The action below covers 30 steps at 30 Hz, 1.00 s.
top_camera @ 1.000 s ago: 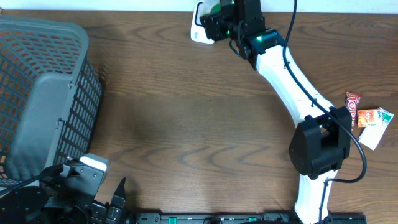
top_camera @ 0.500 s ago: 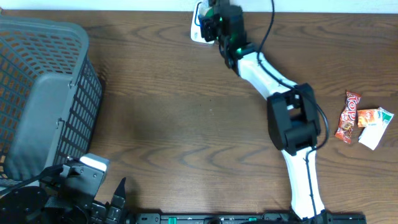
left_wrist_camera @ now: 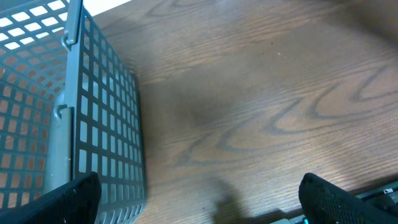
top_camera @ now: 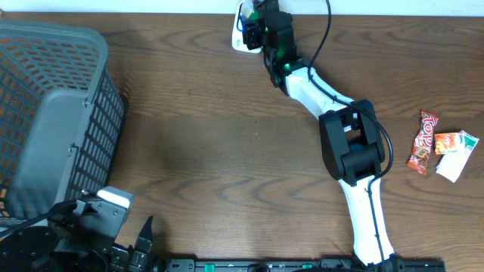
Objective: Scan the item barcode
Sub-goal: 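Carry the jar right and set it beside the other items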
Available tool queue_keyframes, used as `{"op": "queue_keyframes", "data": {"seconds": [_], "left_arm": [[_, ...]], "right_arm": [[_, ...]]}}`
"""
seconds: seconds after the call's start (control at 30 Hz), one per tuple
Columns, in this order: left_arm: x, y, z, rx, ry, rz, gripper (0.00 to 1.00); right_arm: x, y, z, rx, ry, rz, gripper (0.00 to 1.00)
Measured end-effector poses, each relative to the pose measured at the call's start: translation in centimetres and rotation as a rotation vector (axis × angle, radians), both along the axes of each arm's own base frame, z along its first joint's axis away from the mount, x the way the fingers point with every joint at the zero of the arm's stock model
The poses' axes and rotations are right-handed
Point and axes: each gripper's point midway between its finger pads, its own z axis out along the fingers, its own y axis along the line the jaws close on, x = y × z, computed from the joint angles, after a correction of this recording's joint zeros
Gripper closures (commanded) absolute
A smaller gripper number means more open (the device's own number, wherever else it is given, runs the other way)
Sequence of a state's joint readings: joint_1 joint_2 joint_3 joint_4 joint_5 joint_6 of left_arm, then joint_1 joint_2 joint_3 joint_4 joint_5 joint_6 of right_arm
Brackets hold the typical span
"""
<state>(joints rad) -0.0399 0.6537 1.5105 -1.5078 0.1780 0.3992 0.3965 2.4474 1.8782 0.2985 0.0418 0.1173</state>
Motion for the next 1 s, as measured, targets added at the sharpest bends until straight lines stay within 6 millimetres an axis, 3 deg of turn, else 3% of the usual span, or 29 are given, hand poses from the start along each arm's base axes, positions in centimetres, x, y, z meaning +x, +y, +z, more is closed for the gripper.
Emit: {"op": "queue_keyframes", "data": {"seconds": [0.2,0.3,0.37,0.43,0.47,0.5,0.57,0.6,0.7,0.8,0.87,1.0], "left_arm": [[0.0,0.0,0.0,0.000,0.000,0.000,0.01],[0.0,0.0,0.0,0.000,0.000,0.000,0.01],[0.0,0.0,0.0,0.000,0.000,0.000,0.01],[0.0,0.0,0.0,0.000,0.000,0.000,0.01],[0.0,0.0,0.0,0.000,0.000,0.000,0.01],[0.0,0.0,0.0,0.000,0.000,0.000,0.01],[0.0,0.0,-0.1,0.000,0.002,0.001,0.01],[0.0,0.0,-0.1,0.000,0.002,0.000,0.01],[0.0,0.0,-0.1,0.000,0.002,0.000,0.01],[0.0,0.0,-0.1,0.000,0.002,0.000,0.01],[0.0,0.0,-0.1,0.000,0.002,0.000,0.01],[0.0,0.0,-0.1,0.000,0.002,0.000,0.00]], "right_arm": [[-0.9,-0.4,-2.1,-0.039,0.105,-0.002,0.45],[-2.9,-1.5,-2.5,-0.096,0.238,-0.013,0.46],[-4.7,-2.8,-1.0,-0.134,0.311,-0.034,0.46],[-7.2,-5.0,2.3,-0.173,0.373,-0.068,0.46],[-9.2,-7.1,5.3,-0.195,0.403,-0.102,0.46],[-9.9,-8.1,6.8,-0.195,0.405,-0.121,0.46],[-13.3,-11.8,10.3,-0.209,0.468,-0.177,0.46],[-15.9,-15.0,12.2,-0.213,0.522,-0.232,0.45],[-21.1,-22.8,13.9,-0.208,0.655,-0.393,0.44],[-23.7,-29.8,12.8,-0.174,0.777,-0.569,0.44],[-24.2,-33.7,10.5,-0.116,0.851,-0.670,0.46],[-24.7,-37.2,5.2,-0.002,0.987,-0.734,0.44]]}}
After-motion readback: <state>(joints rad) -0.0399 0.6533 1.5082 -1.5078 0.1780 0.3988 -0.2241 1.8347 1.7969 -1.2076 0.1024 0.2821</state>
